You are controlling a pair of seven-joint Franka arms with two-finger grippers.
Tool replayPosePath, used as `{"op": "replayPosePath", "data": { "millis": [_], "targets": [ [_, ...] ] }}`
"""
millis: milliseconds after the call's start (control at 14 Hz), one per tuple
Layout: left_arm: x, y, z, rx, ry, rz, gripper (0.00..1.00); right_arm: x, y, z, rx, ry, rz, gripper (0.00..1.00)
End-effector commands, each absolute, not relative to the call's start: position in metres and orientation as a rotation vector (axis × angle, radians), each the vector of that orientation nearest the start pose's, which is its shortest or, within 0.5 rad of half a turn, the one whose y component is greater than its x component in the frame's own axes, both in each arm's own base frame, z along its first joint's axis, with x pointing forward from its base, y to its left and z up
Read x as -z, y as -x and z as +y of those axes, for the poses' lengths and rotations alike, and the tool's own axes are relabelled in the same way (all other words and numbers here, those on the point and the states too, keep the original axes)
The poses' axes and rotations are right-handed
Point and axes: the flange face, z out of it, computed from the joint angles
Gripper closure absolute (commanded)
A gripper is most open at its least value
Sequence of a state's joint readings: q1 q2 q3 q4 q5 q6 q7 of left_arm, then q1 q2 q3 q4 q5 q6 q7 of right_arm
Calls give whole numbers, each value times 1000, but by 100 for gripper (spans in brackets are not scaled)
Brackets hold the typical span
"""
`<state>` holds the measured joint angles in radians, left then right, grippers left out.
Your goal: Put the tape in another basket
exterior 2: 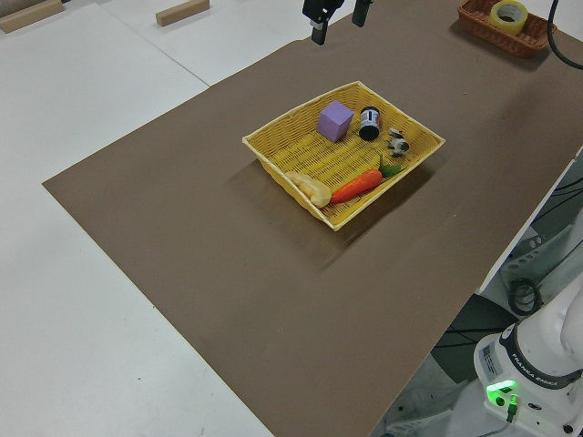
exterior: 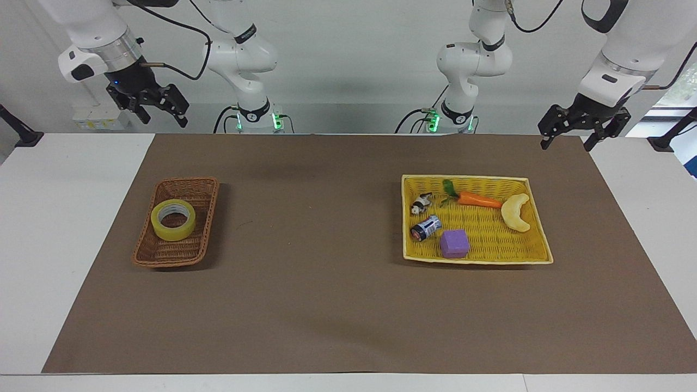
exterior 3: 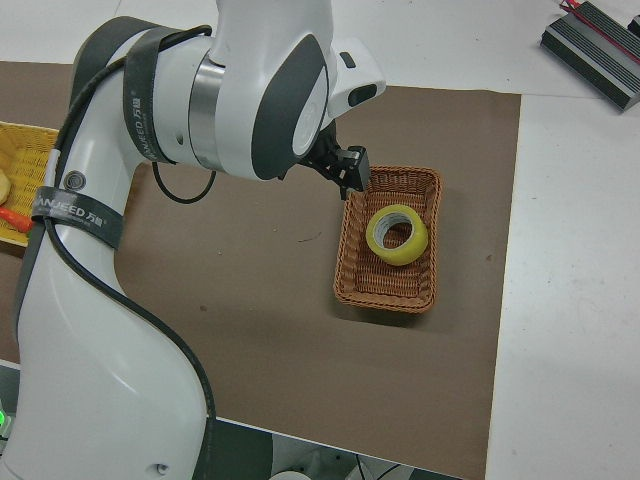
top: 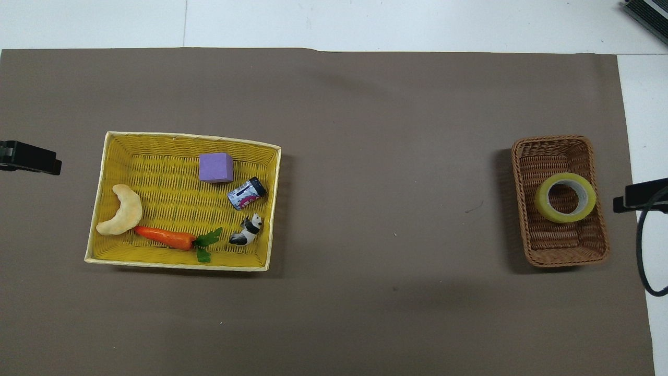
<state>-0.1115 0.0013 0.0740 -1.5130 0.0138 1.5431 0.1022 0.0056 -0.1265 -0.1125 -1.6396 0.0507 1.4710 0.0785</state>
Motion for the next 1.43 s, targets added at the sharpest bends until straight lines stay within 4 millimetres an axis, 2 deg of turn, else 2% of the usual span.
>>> {"op": "replayPosePath", "data": {
  "millis": [0,143,429,643,786,1357],
  "targets": [
    [-652,-551,-15,68,3112,224,0,-675,-495,-42,16,3091,229,0],
    [-652,-551,-15,68,3112,223,0,-676,-495,-54,38,3087,248,0],
    [-652,-551,-15,68,3110,223,0,-681,-499,-56,52,3126,250,0],
    [-652,-551,-15,68,3110,226,0,-677,-496,-43,40,3140,185,0],
    [-652,-551,-15,68,3112,223,0,-671,-495,-32,21,3146,69,0],
    [-652,-551,-15,68,3110,223,0,-671,-496,-37,32,3180,10,0]
  ]
}}
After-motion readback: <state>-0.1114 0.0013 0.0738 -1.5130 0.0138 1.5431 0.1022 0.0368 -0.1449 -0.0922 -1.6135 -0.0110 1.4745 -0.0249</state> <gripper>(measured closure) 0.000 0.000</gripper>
